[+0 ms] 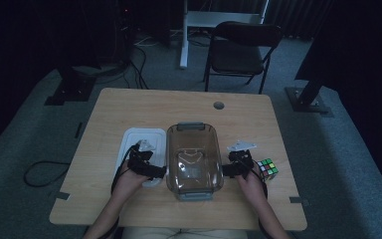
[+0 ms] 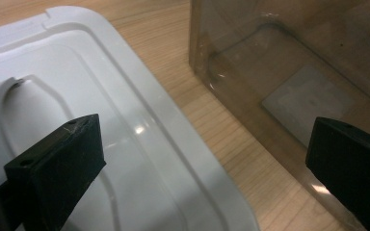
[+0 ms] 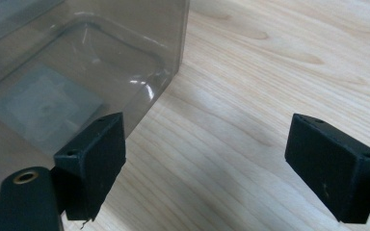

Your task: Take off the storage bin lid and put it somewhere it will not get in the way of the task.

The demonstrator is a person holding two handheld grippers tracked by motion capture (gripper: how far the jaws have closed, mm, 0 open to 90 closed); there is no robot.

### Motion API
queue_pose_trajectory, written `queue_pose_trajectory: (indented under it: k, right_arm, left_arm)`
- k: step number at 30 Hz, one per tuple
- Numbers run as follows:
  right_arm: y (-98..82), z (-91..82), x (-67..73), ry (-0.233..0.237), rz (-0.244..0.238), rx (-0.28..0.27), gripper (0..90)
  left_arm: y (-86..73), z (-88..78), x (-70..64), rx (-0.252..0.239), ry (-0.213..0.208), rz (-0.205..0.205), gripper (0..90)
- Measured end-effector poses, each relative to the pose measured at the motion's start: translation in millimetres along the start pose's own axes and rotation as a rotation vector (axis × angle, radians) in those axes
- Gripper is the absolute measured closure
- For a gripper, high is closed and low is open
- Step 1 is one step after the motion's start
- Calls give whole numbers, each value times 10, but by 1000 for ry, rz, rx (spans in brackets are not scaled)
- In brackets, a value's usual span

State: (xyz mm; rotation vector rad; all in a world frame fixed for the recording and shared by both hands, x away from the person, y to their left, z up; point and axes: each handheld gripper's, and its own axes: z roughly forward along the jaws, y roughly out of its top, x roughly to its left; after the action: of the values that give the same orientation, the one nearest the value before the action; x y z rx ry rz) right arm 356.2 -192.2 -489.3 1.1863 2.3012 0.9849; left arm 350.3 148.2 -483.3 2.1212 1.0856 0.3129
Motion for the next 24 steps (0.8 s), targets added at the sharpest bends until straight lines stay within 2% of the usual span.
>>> queue_pose_trajectory:
  k: [4,8,10,14,17,22,24]
  right_arm:
    - [10,-101,-31,2,3,-29,128]
    - [17,-189,-59,-29,-4,-40,129]
    - [5,-296,-130,-54,-1,-55,131]
    - [-37,-438,-228,-57,15,-92,130]
    - [-90,-522,-297,-65,30,-100,129]
    - [-212,-637,-411,-73,62,-122,132]
    - [-260,-670,-447,-74,65,-114,132]
  left_arm:
    - [10,16,-22,-2,-3,3,4]
    - [15,11,-36,-10,-2,8,5]
    - [-2,-41,-3,-11,2,0,5]
    - [-34,-158,97,-23,12,-15,4]
    - [-76,-237,199,-29,3,-36,4]
    - [-167,-372,332,-44,18,-64,5]
    - [-208,-429,378,-40,20,-71,5]
